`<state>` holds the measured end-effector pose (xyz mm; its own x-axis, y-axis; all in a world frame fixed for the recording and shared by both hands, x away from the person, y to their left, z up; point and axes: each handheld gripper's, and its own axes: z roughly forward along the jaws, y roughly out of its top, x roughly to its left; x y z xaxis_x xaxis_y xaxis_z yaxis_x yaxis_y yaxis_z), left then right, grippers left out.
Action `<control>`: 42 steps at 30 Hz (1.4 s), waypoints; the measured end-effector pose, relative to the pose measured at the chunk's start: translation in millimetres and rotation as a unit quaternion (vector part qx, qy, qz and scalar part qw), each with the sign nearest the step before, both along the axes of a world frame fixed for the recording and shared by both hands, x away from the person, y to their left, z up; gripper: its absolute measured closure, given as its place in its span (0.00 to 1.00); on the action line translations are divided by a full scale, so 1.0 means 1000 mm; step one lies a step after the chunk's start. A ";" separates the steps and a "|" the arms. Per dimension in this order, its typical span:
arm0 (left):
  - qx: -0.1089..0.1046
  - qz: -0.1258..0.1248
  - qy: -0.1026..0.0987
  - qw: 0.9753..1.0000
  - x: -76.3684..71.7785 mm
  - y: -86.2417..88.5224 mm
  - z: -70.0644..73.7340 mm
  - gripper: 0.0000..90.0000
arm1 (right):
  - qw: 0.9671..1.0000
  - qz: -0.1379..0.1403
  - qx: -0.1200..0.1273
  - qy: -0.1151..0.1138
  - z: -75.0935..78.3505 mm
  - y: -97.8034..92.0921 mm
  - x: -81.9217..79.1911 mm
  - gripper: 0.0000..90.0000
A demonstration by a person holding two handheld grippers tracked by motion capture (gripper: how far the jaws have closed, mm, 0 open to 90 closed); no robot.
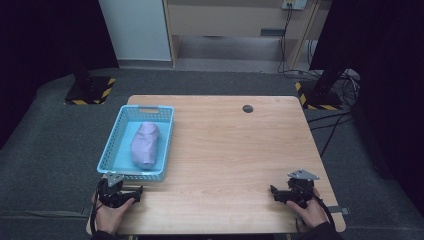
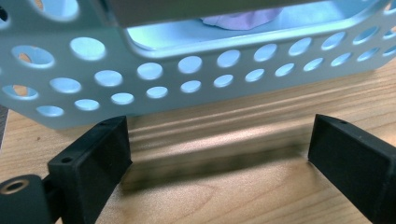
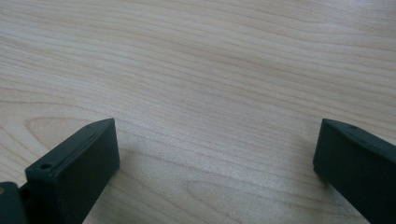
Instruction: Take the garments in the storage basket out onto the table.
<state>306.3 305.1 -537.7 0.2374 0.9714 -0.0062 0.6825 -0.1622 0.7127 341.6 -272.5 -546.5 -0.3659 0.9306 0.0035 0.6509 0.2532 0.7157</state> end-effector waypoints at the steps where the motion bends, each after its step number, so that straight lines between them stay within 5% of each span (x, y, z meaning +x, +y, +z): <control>1: 0.000 0.000 -0.001 1.000 0.000 0.000 0.001 0.06 | 1.000 0.000 0.000 0.000 0.000 0.000 0.000 0.01; 25: -0.031 -0.011 -0.050 0.998 -0.016 -0.003 0.030 0.06 | 1.000 0.000 0.000 0.000 0.000 0.000 0.000 0.01; 42: -0.046 -0.009 -0.061 0.997 -0.017 -0.004 0.045 0.06 | 1.000 0.000 0.000 0.000 0.000 0.000 0.000 0.01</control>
